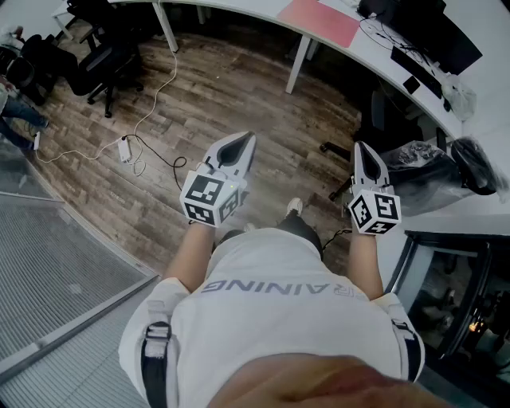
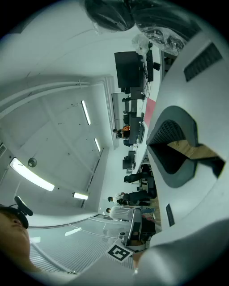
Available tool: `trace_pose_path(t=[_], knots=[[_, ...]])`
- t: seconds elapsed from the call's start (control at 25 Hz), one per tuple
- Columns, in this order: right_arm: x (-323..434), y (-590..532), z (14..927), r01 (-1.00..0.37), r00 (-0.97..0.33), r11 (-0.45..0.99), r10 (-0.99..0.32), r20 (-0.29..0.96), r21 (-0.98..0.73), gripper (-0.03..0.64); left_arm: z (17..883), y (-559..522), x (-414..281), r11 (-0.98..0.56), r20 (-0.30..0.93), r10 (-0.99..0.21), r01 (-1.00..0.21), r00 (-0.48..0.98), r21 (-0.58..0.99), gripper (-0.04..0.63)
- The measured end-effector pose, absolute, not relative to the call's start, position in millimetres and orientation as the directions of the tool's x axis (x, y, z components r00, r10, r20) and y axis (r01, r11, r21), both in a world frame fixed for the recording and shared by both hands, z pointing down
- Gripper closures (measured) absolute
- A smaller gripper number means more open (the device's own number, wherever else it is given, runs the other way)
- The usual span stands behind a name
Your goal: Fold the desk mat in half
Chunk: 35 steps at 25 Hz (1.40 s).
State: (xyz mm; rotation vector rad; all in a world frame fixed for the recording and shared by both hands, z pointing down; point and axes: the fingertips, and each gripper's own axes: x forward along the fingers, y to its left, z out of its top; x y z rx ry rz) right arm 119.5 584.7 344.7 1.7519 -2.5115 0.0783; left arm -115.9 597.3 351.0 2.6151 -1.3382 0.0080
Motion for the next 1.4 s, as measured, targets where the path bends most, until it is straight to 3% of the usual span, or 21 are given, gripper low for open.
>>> trace_pose_path(t=[0.92, 1.4], knots=[[118.9, 569.7, 353.1, -0.944, -0.330, 0.328, -0.936, 0.119, -0.035, 0.594, 366.2, 578.9, -128.5, -0.537, 0.111, -0.813, -0.809, 0.572, 0.239, 0.568], [116.6, 483.8, 372.0, -0.929, -0.370, 0.363, -0.916, 0.155, -0.074, 0.594, 378.6, 512.7, -121.2, -0.525, 0.162, -0.807, -0.816, 0.567, 0.241, 0.568]])
